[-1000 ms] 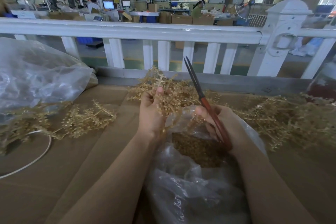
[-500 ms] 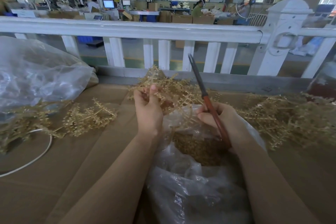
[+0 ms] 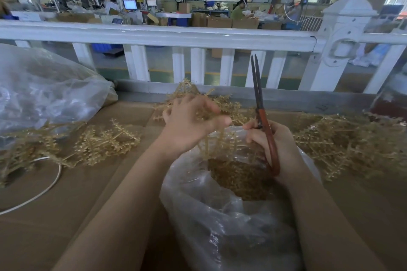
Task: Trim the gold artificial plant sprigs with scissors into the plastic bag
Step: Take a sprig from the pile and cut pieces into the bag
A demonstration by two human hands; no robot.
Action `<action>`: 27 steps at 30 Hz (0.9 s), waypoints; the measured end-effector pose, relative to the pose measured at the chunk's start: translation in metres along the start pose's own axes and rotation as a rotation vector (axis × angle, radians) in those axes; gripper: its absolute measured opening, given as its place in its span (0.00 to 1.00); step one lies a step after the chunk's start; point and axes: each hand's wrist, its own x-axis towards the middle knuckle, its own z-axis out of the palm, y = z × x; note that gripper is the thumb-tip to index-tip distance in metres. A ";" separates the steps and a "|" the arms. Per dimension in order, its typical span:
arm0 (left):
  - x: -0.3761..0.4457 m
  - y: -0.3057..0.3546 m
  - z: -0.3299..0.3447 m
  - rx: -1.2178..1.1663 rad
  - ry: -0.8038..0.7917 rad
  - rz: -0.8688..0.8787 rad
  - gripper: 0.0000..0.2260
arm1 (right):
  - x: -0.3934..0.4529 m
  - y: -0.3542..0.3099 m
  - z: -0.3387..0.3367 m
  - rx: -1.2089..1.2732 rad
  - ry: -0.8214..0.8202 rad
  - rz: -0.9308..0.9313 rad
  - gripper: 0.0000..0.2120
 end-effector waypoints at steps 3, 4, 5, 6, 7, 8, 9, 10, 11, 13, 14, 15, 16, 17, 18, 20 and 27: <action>-0.001 0.016 0.008 0.471 -0.230 0.100 0.28 | -0.001 0.000 0.000 0.007 0.001 -0.010 0.09; -0.003 0.020 0.014 0.614 -0.263 0.112 0.29 | -0.001 0.000 0.000 -0.010 0.008 -0.014 0.08; -0.004 0.023 0.020 0.727 -0.279 0.121 0.29 | -0.002 0.000 0.001 -0.031 0.016 -0.015 0.08; -0.005 0.025 0.026 0.809 -0.276 0.134 0.27 | -0.002 -0.001 0.001 -0.036 0.023 -0.010 0.09; -0.006 0.027 0.031 0.865 -0.264 0.147 0.23 | -0.001 -0.001 0.002 -0.025 0.023 -0.001 0.09; -0.007 0.029 0.034 0.897 -0.254 0.156 0.17 | -0.001 -0.001 0.002 -0.010 0.017 0.004 0.09; -0.008 0.031 0.036 0.907 -0.252 0.156 0.13 | 0.000 0.000 0.002 0.004 0.005 0.003 0.09; -0.009 0.033 0.036 0.896 -0.253 0.155 0.10 | -0.001 0.000 0.002 0.000 -0.006 -0.010 0.07; -0.009 0.034 0.035 0.868 -0.253 0.155 0.08 | -0.001 0.002 0.000 -0.031 -0.020 -0.040 0.03; -0.006 0.033 0.031 0.755 -0.232 0.131 0.08 | 0.000 0.002 -0.001 -0.110 -0.052 -0.095 0.07; -0.004 0.030 0.027 0.656 -0.216 0.103 0.09 | 0.000 0.002 -0.002 -0.133 -0.076 -0.091 0.13; -0.002 0.028 0.023 0.550 -0.208 0.068 0.10 | 0.002 0.003 -0.003 -0.163 -0.098 -0.070 0.18; 0.000 0.025 0.018 0.467 -0.216 0.041 0.10 | 0.003 0.004 -0.004 -0.214 -0.110 -0.040 0.24; 0.002 0.022 0.015 0.421 -0.244 0.032 0.11 | 0.004 0.005 -0.004 -0.265 -0.128 -0.016 0.29; 0.003 0.020 0.011 0.398 -0.284 0.032 0.11 | 0.006 0.007 -0.005 -0.295 -0.140 0.009 0.32; 0.004 0.016 0.007 0.338 -0.324 0.036 0.10 | 0.009 0.012 -0.007 -0.294 -0.164 0.030 0.34; 0.007 0.004 0.004 0.155 -0.277 -0.015 0.17 | 0.003 0.008 -0.002 -0.242 -0.120 0.000 0.10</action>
